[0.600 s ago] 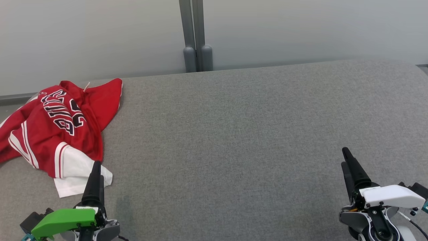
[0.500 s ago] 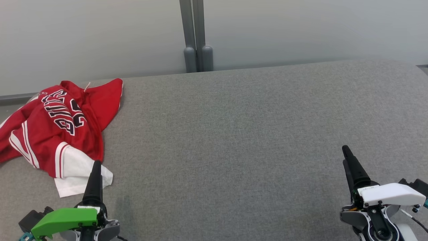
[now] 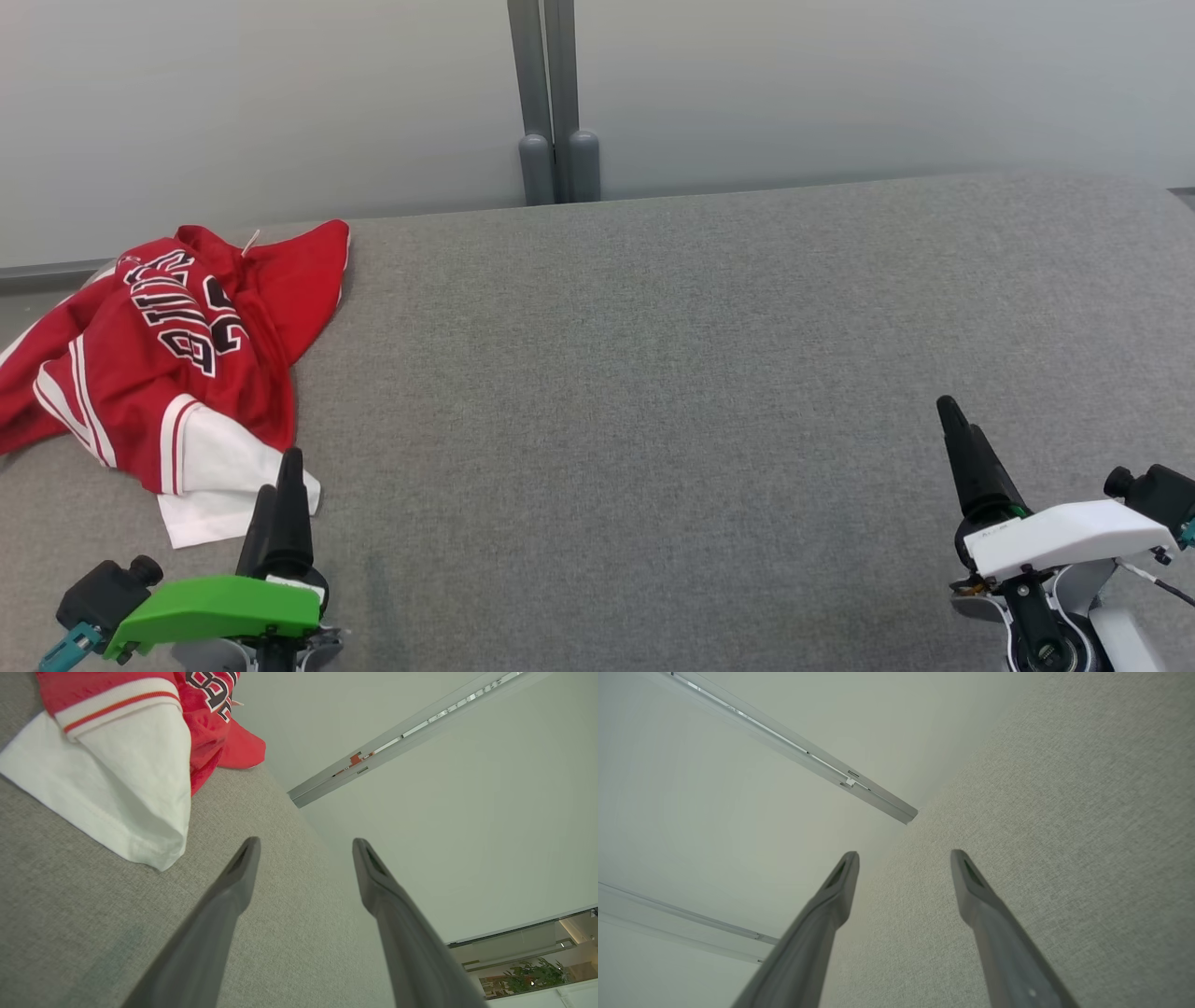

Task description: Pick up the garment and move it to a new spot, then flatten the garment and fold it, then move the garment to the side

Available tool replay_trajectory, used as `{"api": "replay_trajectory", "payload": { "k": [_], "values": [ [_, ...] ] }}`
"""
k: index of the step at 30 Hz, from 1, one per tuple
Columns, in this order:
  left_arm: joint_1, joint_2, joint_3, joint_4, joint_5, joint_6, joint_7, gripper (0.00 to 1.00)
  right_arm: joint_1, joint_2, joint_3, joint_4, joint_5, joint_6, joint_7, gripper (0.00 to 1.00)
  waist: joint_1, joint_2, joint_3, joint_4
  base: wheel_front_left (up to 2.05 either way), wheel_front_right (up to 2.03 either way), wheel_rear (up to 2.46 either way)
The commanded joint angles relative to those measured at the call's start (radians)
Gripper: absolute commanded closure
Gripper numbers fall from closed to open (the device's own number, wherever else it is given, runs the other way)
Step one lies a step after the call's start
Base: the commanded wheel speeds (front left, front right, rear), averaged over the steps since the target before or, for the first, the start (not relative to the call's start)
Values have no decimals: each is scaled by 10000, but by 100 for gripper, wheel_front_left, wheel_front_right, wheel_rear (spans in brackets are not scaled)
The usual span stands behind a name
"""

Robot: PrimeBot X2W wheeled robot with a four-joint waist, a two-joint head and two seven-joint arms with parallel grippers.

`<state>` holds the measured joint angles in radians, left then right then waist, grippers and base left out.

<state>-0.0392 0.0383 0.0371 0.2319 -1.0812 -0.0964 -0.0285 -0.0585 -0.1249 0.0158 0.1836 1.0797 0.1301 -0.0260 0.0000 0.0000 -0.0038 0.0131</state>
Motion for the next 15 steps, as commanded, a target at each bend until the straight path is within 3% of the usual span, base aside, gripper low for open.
{"api": "replay_trajectory", "payload": {
  "k": [1, 15],
  "values": [
    [-20, 65, -31, -145, 505, 49, -101, 0, -23, -118, 67, -120, -476, 4, -120, 0, 0, 0, -2, 9, 0, 0, 0],
    [173, 126, -76, -65, 2936, 230, -578, 0, 98, 19, -56, 117, -3121, 5, -600, 0, 0, 0, -20, 65, 0, 0, 0]
  ]
}}
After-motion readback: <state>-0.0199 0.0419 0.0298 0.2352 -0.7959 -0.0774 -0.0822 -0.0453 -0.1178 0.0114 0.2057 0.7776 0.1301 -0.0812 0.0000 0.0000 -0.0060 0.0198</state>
